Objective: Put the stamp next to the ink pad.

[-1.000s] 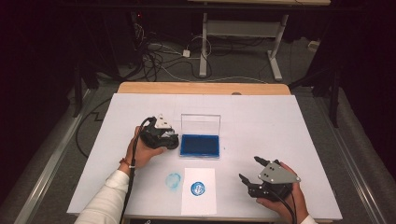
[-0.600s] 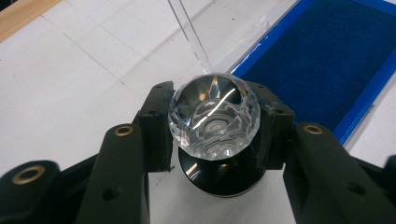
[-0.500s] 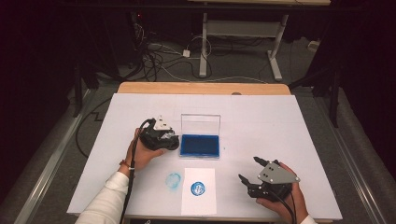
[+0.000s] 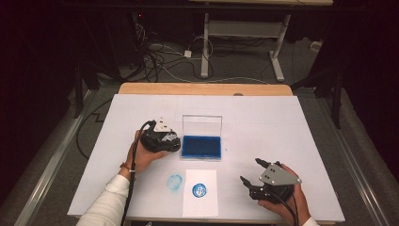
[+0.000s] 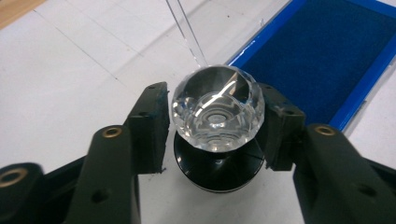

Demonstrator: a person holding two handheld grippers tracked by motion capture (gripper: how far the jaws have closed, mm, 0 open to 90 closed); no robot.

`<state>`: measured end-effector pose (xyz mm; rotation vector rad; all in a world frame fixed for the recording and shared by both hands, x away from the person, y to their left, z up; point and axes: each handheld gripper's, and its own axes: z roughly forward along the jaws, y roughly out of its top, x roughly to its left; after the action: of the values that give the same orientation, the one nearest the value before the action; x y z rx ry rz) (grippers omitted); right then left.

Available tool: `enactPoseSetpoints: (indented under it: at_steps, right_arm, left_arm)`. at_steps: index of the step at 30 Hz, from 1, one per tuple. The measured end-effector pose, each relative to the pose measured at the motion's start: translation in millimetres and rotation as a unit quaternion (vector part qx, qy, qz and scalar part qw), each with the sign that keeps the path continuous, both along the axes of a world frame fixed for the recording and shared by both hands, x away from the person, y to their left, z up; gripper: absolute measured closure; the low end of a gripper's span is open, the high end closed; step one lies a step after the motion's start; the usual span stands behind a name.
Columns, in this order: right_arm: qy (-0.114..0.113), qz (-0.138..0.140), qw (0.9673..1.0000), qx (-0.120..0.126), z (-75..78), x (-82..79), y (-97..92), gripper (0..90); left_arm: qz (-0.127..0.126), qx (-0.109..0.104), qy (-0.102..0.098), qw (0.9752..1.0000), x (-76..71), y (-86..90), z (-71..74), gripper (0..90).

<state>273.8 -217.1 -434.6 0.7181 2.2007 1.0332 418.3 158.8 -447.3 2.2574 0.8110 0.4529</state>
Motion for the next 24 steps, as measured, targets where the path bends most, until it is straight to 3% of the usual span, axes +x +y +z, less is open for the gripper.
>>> enactPoseSetpoints:
  at_steps: [10,16,24]
  right_arm:
    - [0.000,0.001,1.0000,-0.001,-0.5,-0.4,0.2,26.3]
    - [0.000,0.002,1.0000,-0.001,-0.7,-0.4,-0.1,26.3]
    - [0.001,0.003,1.0000,-0.001,-1.0,-0.3,0.1,26.2]
  left_arm:
    - [0.003,-0.007,-0.013,0.9999,-4.1,1.9,6.0,38.0]
    - [0.021,-0.010,-0.036,0.9991,-7.6,0.3,10.3,27.7]
    - [0.022,-0.025,-0.058,0.9977,-12.5,1.8,17.6,19.0]
